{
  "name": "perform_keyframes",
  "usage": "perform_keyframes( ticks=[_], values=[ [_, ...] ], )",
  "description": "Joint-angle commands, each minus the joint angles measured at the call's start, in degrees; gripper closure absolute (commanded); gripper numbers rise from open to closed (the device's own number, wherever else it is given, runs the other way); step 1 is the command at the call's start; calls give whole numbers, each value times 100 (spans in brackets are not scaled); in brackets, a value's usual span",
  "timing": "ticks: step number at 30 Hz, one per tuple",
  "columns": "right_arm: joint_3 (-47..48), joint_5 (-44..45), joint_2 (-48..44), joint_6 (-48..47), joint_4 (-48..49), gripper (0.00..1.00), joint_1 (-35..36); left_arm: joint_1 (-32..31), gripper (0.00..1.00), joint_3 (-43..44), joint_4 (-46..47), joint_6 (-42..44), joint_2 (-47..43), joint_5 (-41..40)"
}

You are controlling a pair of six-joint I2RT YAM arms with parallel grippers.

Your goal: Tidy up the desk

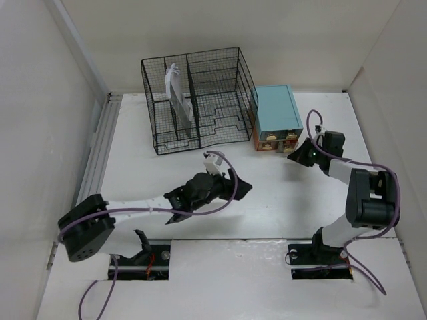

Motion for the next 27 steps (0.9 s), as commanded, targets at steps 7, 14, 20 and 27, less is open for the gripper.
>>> perform_keyframes(
  ticks=[7,14,20,27],
  values=[
    [490,310,500,697,1278,100,183,-121,27,-735,-811,-39,-2087,-631],
    [614,477,738,637,1393,100,289,-173,25,-981,-1427,-92,-2854,-948],
    [420,627,369,636,1500,100,289,-173,25,-982,-1489,-92,-2995,-1001],
    [691,-1823,70,-932,-228,100,149,-173,25,-929,-1604,127,-2995,-878]
  ],
)
